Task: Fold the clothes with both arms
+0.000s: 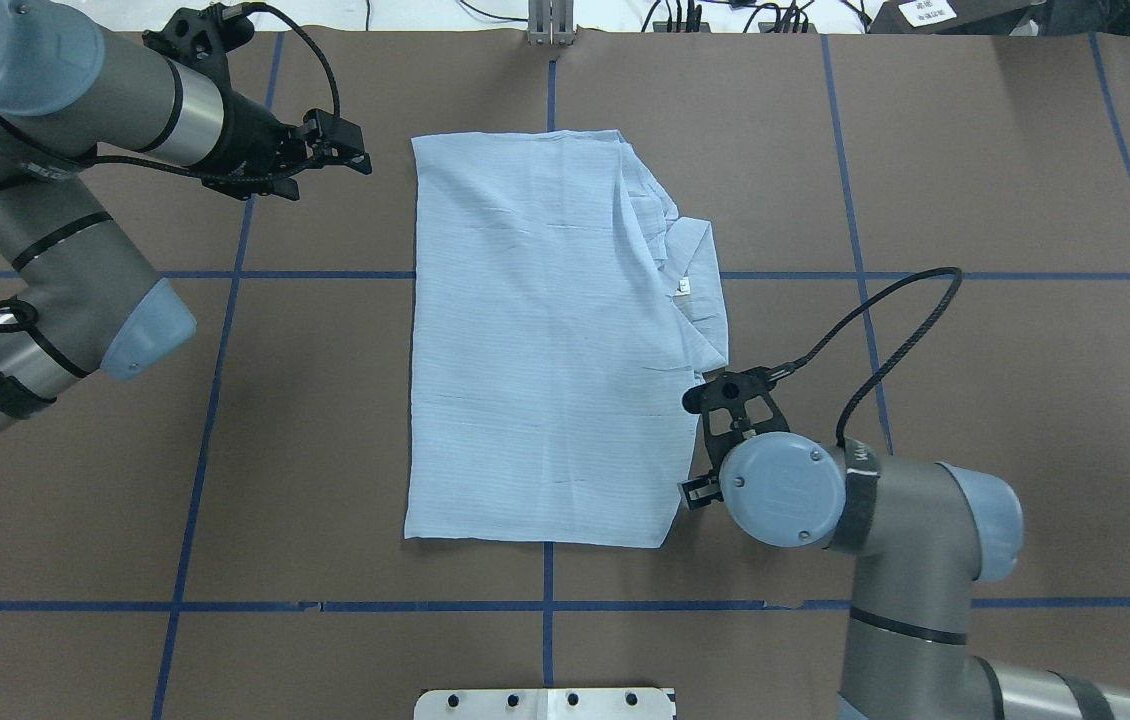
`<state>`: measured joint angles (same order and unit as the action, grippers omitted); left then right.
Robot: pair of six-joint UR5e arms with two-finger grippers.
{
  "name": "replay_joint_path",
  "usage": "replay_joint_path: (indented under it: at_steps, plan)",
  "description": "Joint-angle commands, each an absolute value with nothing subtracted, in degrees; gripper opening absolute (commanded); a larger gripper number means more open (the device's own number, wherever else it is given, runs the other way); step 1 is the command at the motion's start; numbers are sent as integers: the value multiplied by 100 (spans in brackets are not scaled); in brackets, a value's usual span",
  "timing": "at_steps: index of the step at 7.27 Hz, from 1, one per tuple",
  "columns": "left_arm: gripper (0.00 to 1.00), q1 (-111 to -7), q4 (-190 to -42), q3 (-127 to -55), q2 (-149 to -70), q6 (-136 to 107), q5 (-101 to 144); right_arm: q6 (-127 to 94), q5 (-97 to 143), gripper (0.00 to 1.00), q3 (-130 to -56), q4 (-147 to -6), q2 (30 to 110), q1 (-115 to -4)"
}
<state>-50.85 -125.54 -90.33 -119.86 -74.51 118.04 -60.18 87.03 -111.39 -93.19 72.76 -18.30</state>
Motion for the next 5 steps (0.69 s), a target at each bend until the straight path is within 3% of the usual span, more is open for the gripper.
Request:
replay_joint_path:
  at_steps: [1,3,5]
  plan:
    - [100,-5071,-12560,-9026,-11980,-7453,11804,-5757,8911,100,-11540,-9255,7621,-2100]
    - [100,-5071,-12551,-9044,-11962,-7444,11812,-5783,9121,100,-11452,-9255,6998,-2363]
    - [100,-4583,-12533,-9210,-11944,-8010,11804,-5871,9325,100,-11583,-9246,6952,-2399]
